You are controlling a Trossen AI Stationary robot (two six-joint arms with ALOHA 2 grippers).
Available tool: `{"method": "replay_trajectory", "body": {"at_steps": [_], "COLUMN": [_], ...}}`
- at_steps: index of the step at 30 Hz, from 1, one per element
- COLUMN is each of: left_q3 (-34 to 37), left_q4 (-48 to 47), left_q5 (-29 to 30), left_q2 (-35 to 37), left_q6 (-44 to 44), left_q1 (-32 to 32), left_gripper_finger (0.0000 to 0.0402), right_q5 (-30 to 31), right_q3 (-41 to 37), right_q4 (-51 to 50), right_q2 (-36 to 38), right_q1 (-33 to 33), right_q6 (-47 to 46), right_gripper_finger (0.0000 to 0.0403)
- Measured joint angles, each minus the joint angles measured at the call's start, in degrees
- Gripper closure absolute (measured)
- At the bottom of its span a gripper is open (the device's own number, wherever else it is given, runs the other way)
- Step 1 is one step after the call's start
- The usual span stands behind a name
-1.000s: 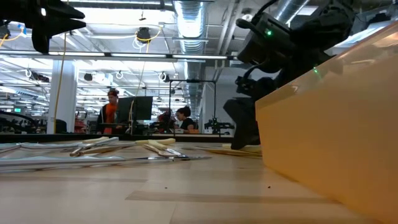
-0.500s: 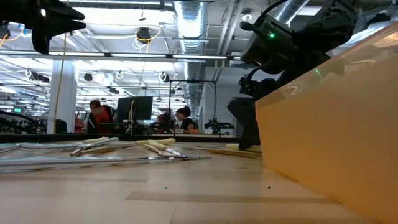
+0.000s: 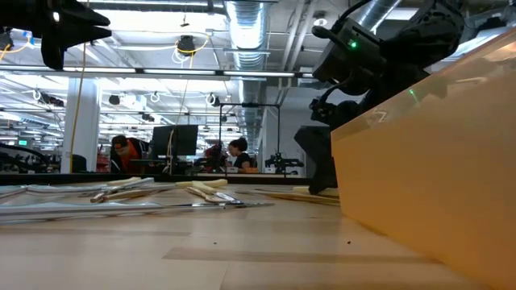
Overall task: Sort silverware by color (type)
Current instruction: Put the yellow knife into the orange bin
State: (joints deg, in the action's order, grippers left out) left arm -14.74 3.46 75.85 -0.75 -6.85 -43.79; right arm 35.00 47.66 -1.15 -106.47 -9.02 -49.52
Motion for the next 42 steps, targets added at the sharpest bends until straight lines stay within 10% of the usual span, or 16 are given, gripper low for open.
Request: {"method": "replay_trajectory", "body": {"at_steps": [22, 42], "left_q3": [0.0, 0.0], "left_q4": [0.0, -0.1], "left_q5": [0.0, 0.0], "left_q2": [0.0, 0.0], "left_q6": [0.2, 0.2], "left_q1": [0.0, 0.0], "left_gripper_finger": [0.0312, 0.0312], "right_q5": [0.5, 1.0], "right_q3": [9.6, 35.0], "right_q4": [-2.1, -33.6], "right_q2": [0.6, 0.8], "right_q1": [0.0, -6.4], "right_q6": [2.0, 1.4], "right_gripper_finger": [0.0325, 0.0323]}}
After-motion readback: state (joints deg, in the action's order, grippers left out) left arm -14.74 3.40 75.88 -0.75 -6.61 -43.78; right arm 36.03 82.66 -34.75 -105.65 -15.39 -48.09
